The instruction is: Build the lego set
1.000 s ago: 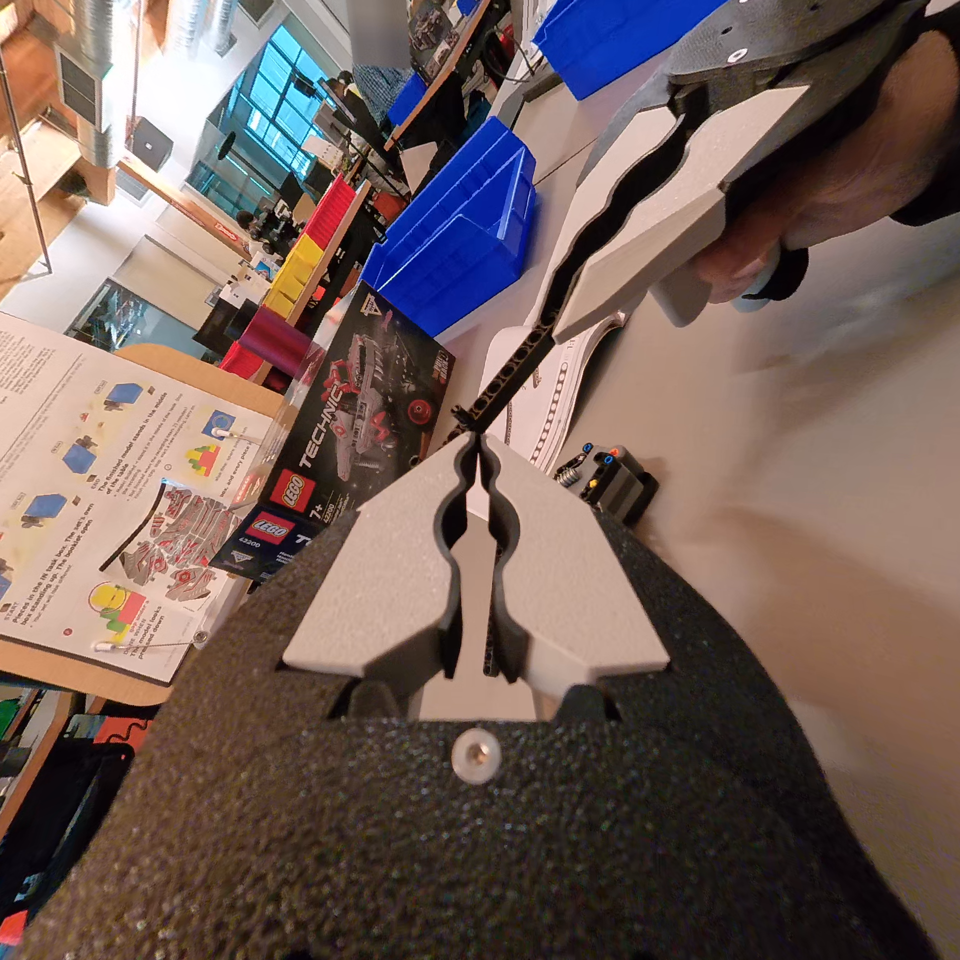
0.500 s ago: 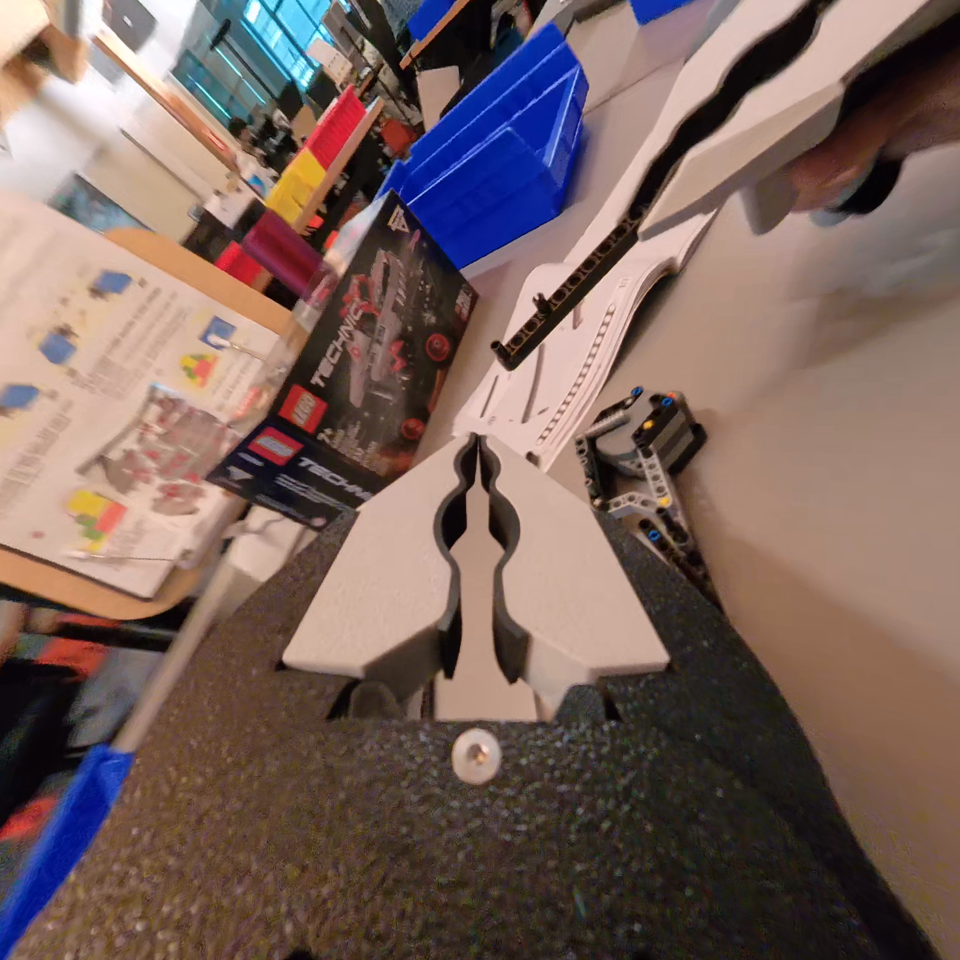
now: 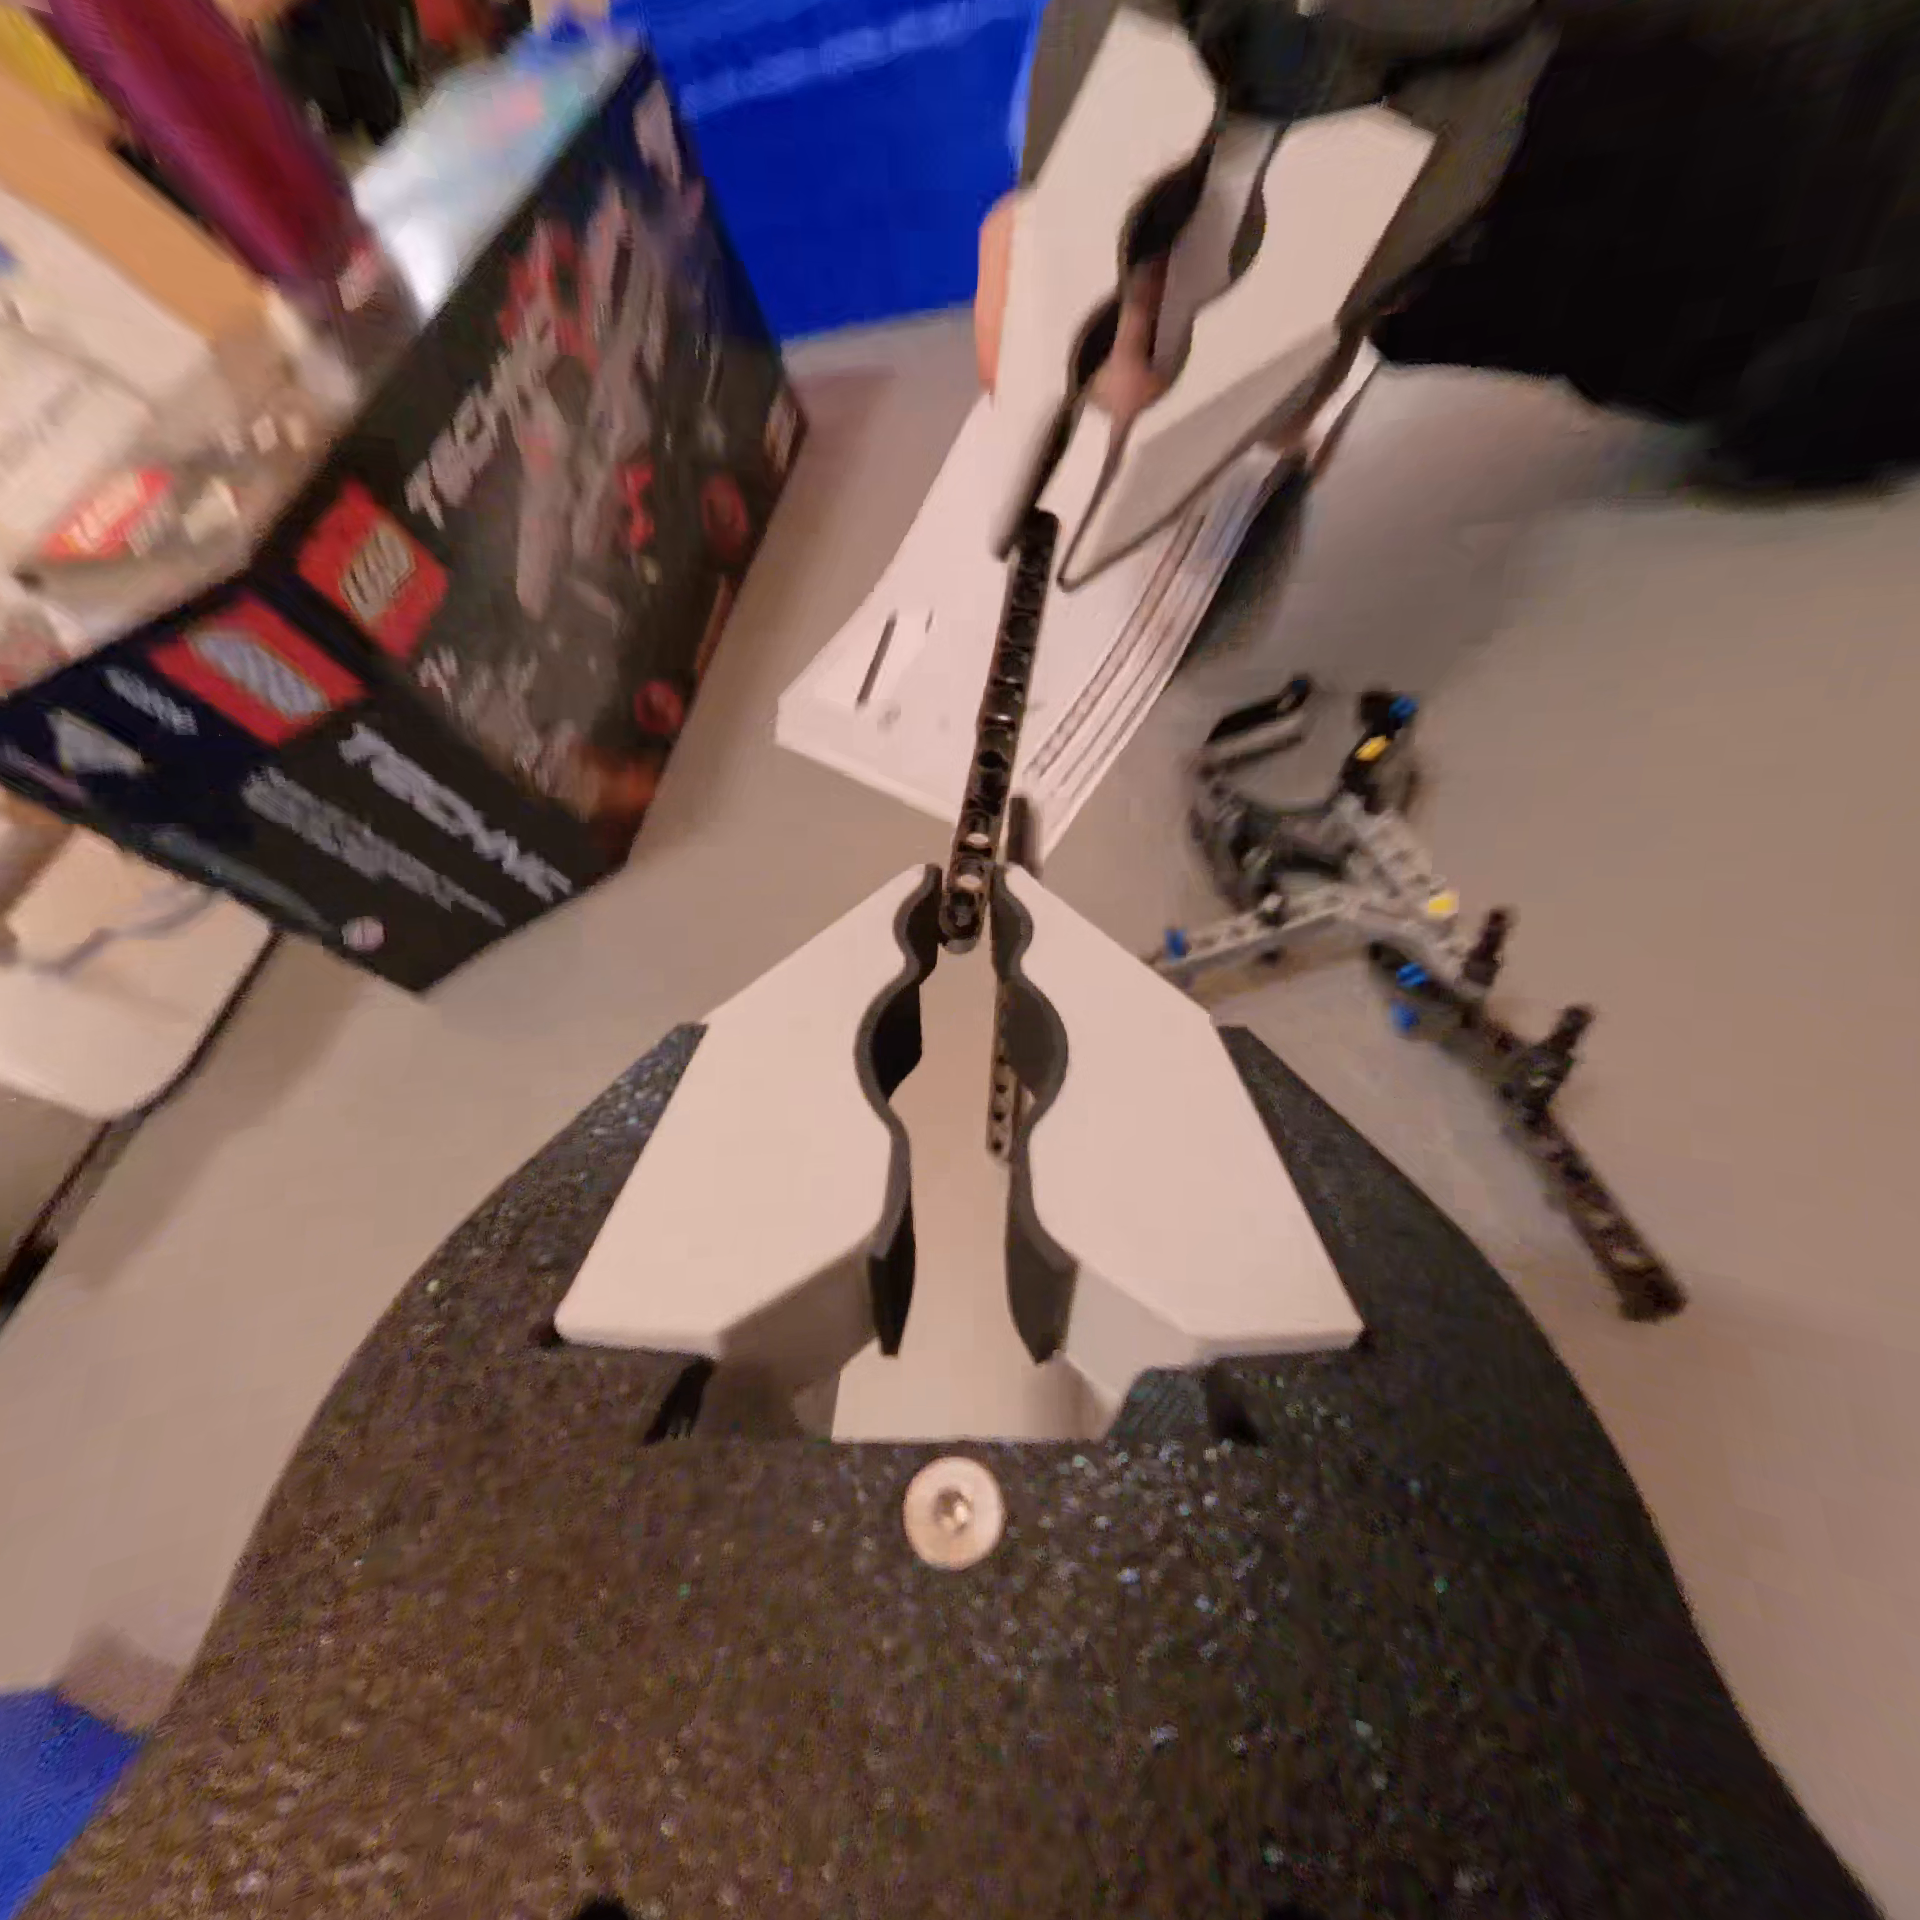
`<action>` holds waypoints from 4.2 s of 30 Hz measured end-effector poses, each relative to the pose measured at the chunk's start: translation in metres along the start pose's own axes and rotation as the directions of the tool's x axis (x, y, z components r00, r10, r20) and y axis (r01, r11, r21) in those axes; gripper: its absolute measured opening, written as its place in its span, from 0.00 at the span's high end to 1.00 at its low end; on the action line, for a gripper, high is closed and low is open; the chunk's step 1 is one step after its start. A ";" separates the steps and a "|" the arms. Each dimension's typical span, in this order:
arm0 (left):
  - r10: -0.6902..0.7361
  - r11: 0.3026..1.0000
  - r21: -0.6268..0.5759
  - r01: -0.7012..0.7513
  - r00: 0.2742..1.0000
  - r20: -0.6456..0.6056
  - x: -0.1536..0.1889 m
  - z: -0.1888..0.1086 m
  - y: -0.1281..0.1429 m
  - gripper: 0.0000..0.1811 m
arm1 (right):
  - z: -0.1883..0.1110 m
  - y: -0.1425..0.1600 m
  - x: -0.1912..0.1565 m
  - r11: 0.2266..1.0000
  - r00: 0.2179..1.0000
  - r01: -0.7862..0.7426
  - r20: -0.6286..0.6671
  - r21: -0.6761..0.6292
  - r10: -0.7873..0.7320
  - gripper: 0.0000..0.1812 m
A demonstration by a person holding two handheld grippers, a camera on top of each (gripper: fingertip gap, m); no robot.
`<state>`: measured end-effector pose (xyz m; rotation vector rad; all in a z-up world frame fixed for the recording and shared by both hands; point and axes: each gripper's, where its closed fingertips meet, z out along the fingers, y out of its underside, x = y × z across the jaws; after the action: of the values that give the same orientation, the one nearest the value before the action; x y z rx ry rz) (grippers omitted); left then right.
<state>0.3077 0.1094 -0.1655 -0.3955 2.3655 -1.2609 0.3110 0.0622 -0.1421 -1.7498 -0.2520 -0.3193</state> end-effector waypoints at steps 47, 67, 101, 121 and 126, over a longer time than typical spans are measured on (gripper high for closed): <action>-0.049 0.976 -0.217 0.032 0.996 -0.072 0.002 0.024 0.089 0.86 | 0.044 0.096 -0.021 0.906 0.968 -0.010 0.222 -0.424 0.115 0.98; -0.088 0.971 -0.226 0.073 0.994 -0.059 0.001 0.025 0.093 0.96 | 0.052 0.097 -0.023 0.910 0.973 0.028 0.218 -0.413 0.069 0.97; -0.083 0.956 -0.290 0.049 0.991 -0.104 0.008 0.013 0.098 0.97 | 0.036 0.111 -0.017 0.882 0.973 -0.038 0.183 -0.470 0.139 0.96; -0.072 0.957 -0.287 0.039 0.992 -0.104 0.007 0.013 0.099 0.97 | 0.034 0.108 -0.014 0.882 0.976 -0.047 0.166 -0.470 0.140 0.89; -0.070 0.958 -0.286 0.039 0.992 -0.102 0.007 0.013 0.099 0.97 | 0.035 0.110 -0.013 0.880 0.979 -0.038 0.158 -0.473 0.127 0.88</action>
<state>0.3036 0.1507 -0.2562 -0.4928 2.6569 -0.9894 0.3386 0.0746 -0.2539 -2.2707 -0.2453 -0.1600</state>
